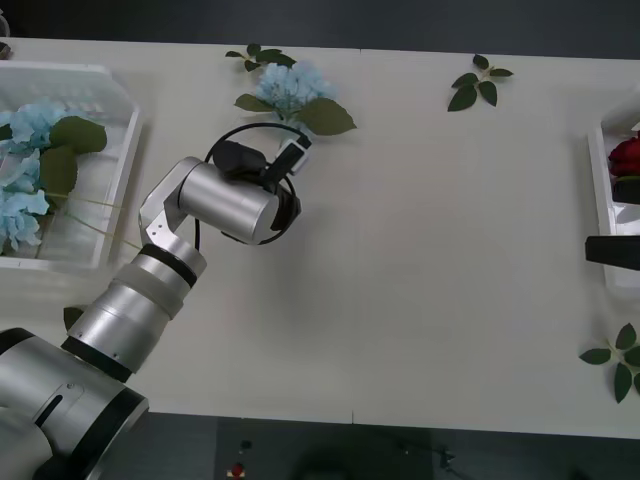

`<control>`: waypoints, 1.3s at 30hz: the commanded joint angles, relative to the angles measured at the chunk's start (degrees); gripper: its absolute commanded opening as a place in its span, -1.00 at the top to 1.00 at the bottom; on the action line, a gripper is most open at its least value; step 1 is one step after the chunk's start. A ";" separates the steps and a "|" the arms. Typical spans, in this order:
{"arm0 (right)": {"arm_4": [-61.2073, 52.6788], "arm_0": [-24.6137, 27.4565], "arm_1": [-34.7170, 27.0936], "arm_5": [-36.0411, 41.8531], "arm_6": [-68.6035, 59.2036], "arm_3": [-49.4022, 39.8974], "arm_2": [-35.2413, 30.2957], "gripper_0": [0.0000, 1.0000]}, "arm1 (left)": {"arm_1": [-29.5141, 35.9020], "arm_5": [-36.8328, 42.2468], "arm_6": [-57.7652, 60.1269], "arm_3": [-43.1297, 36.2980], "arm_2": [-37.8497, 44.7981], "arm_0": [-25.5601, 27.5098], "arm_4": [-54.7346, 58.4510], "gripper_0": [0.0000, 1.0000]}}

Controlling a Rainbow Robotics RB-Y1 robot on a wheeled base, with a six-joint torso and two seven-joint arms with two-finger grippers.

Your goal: Put the red flowers into the right box and the blue flowers into the left box

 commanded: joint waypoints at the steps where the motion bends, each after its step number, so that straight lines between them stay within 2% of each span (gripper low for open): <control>1: -7.89 -0.65 -3.74 -0.27 10.46 1.88 1.04 -1.00 | 0.05 -1.85 2.47 0.10 -0.63 0.13 -0.85 1.00; 6: -17.12 -1.44 -5.59 1.14 20.75 5.93 4.02 -1.00 | 1.37 -3.78 2.73 -0.43 -0.71 2.68 -0.06 1.00; 8: -19.41 -2.67 -6.02 2.72 23.82 7.60 5.52 -1.00 | 2.52 -3.87 2.65 -3.16 -0.63 5.31 0.56 1.00; 11: -21.78 -4.87 -6.11 5.09 24.22 10.23 7.80 -1.00 | 5.33 -3.69 2.38 -9.83 -0.63 10.32 3.63 1.00; 17: -26.17 -8.83 -6.11 7.99 24.22 14.28 12.11 -1.00 | 11.74 4.04 1.33 -24.69 0.60 19.20 10.93 1.00; 23: -29.16 -9.53 -5.94 8.61 24.22 14.28 12.46 -1.00 | 17.98 10.37 0.80 -39.63 4.74 28.78 18.40 1.00; 25: -29.51 -9.44 -5.85 8.69 24.22 14.19 12.46 -1.00 | 19.13 11.43 0.80 -42.27 5.88 30.71 20.16 1.00; 26: -29.78 -9.53 -5.85 8.69 24.22 14.10 12.37 -1.00 | 19.83 11.86 0.80 -43.76 6.58 31.86 21.21 0.92; 28: -29.78 -9.53 -5.59 8.69 24.22 13.84 12.46 -1.00 | 20.36 11.86 0.71 -45.17 7.72 33.18 22.97 -0.76; 29: -29.78 -9.53 -5.50 8.69 24.22 13.75 12.37 -1.00 | 20.45 11.86 0.80 -45.34 8.25 33.35 24.11 -1.00; 35: -29.78 -9.53 -4.53 8.69 24.22 13.05 12.46 -1.00 | 20.36 11.86 1.06 -45.25 10.27 31.51 28.07 -1.00; 39: -29.78 -9.53 -4.53 8.69 24.22 13.05 12.46 -1.00 | 19.65 12.13 1.77 -42.62 10.27 26.58 28.16 -1.00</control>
